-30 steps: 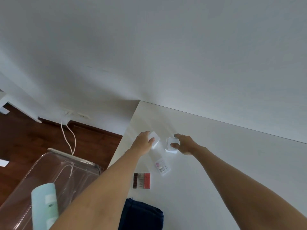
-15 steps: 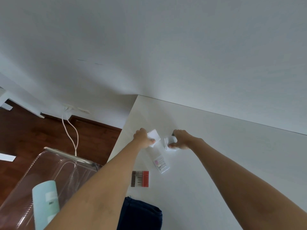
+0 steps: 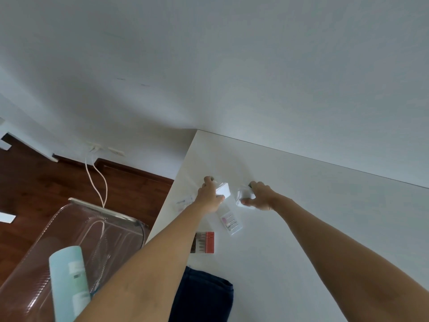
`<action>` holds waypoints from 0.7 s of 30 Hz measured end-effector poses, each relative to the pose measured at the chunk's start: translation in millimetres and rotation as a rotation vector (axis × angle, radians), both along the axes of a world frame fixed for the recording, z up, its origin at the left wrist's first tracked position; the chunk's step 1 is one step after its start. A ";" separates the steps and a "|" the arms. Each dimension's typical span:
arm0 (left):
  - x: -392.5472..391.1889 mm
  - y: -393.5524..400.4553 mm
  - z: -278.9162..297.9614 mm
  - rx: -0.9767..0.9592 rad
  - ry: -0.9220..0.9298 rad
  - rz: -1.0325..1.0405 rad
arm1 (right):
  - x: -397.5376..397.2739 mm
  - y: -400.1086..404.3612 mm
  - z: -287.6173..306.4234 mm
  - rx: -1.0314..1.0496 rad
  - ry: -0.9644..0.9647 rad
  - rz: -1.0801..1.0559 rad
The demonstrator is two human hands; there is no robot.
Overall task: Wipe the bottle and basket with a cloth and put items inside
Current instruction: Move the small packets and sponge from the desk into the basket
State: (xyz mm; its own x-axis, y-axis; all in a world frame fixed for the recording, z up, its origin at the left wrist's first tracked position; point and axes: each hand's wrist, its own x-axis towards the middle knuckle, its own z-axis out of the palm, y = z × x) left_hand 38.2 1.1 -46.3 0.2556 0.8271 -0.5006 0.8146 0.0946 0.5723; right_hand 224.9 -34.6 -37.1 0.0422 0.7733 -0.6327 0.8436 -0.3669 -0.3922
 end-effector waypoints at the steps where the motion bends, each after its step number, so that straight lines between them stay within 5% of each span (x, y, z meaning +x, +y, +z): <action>1: -4.9 -0.8 3.6 -0.022 -0.055 0.019 | -1.4 -3.5 1.6 0.026 0.052 -0.051; 11: -126.1 -34.4 49.9 -0.132 -0.610 0.378 | -91.2 -43.0 42.0 0.125 0.587 -0.432; 21: -307.0 -83.8 16.5 -0.113 -0.668 0.984 | -271.1 -62.1 46.4 -0.010 0.858 -0.479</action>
